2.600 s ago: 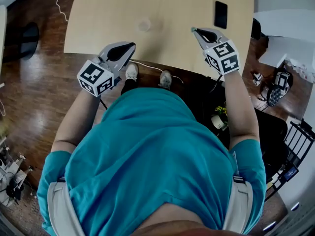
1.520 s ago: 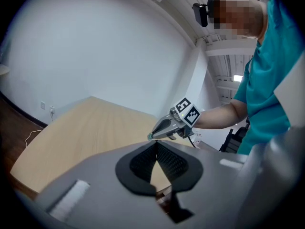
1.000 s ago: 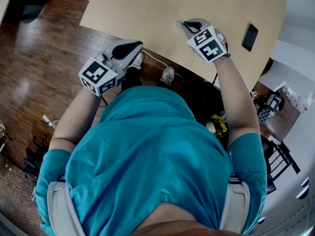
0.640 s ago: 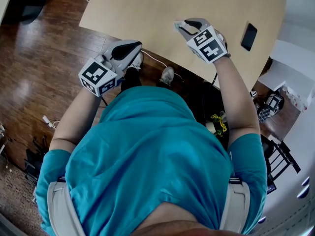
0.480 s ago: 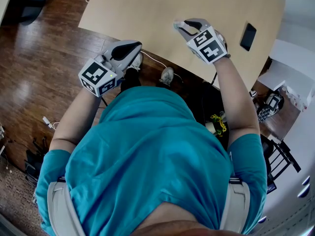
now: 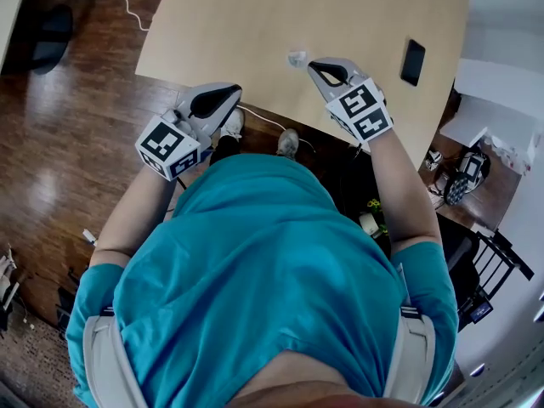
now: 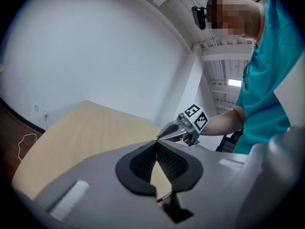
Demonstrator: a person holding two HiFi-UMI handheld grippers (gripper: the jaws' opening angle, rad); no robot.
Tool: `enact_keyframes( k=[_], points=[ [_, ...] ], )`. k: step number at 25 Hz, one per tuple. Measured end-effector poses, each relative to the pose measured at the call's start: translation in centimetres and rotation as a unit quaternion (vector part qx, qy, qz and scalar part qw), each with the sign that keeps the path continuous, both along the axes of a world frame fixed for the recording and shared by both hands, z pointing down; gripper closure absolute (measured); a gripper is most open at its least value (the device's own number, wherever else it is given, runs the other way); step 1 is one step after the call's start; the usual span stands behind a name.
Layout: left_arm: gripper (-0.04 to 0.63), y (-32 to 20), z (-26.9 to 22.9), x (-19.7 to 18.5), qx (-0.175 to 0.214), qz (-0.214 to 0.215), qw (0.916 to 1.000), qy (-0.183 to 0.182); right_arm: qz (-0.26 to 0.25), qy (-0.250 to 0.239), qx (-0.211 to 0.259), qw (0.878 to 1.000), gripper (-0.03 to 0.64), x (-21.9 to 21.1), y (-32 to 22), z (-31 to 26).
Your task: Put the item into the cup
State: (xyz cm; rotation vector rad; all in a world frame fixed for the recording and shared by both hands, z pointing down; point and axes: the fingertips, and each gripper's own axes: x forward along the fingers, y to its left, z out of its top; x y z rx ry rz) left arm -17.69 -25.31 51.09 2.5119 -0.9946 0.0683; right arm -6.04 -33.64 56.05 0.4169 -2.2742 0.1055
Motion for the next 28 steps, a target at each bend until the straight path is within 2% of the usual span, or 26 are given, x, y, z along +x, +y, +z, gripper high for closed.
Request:
enact_keyframes(
  k=[6,11,17,23,25,28],
  points=[
    [0.591,-0.5,-2.9,-1.1,0.026,0.039,0.9989,0.001,0.070,-0.066,0.036,0.995,0.614,0.9,1.1,-4.3],
    [0.591,-0.8,-4.2,-1.3,0.041,0.087,0.9953,0.010,0.141,-0.103,0.068,0.982,0.614,2.3,1.7,-7.7],
    [0.591,-1.7,-5.8,-0.4,0.051,0.107,0.9927,0.021,0.223,-0.154,0.102,0.957,0.614,6.1,2.9,-11.7],
    [0.591,-0.3,-7.7,3.3,0.071,0.109,0.9915,-0.003,0.292,-0.247,0.123,0.916,0.614,13.1,6.0,-15.5],
    [0.591,1.2,-8.6,5.0,0.078,0.110,0.9909,-0.006,0.300,-0.264,0.127,0.908,0.614,15.5,8.0,-16.2],
    [0.591,4.1,-9.6,7.7,0.088,0.100,0.9910,-0.007,0.302,-0.274,0.133,0.903,0.614,18.9,11.5,-16.3]
  ],
)
